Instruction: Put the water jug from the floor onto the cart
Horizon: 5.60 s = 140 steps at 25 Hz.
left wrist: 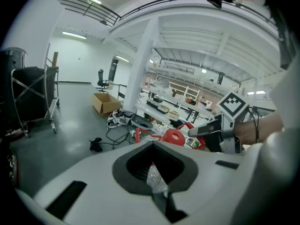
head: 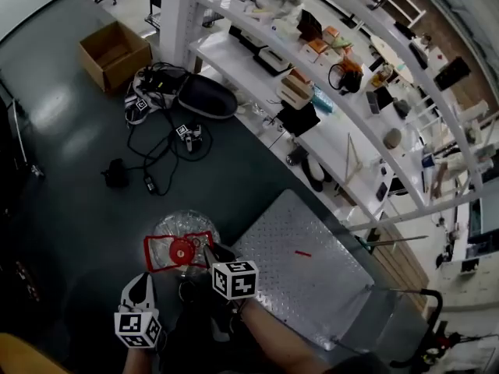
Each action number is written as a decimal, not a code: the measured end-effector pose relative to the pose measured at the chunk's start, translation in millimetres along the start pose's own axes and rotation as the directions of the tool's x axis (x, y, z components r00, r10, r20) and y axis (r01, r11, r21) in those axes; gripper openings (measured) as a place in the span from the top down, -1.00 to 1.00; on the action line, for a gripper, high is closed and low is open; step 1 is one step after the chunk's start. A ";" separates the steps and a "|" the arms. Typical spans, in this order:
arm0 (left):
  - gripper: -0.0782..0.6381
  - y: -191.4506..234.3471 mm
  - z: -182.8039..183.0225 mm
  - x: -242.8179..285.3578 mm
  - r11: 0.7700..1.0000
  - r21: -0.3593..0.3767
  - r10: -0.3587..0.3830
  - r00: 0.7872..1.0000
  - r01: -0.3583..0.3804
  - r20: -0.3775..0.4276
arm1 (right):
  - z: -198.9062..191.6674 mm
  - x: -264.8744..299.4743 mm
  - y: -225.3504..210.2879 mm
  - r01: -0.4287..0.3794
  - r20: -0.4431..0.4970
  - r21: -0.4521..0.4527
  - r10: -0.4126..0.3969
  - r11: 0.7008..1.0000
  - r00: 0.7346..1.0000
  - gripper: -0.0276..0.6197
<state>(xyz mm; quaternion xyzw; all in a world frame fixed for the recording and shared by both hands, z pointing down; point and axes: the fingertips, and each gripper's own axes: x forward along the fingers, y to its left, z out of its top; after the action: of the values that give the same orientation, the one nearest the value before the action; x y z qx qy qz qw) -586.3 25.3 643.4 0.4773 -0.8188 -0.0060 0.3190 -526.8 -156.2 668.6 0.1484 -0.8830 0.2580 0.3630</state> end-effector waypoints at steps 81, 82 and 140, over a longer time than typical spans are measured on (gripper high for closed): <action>0.77 -645.4 -165.3 -82.1 0.682 0.460 -0.538 0.816 0.569 -0.212 | -311.9 -586.2 -432.7 0.158 0.271 0.707 -0.470 0.690 0.840 0.71; 0.77 -654.5 -165.2 -77.0 0.682 0.465 -0.536 0.818 0.565 -0.209 | -307.9 -586.1 -443.3 0.150 0.280 0.702 -0.463 0.697 0.841 0.71; 0.77 -769.6 -179.4 5.6 0.600 0.425 -0.594 0.733 0.678 -0.331 | -330.8 -569.8 -594.6 0.075 0.273 0.810 -0.488 0.581 0.829 0.69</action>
<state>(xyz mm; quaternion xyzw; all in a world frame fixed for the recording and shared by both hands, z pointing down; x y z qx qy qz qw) 105.1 -345.2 547.3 0.8040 -0.5360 0.1388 0.2169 321.6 -416.5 666.2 0.4894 -0.7086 0.5024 0.0765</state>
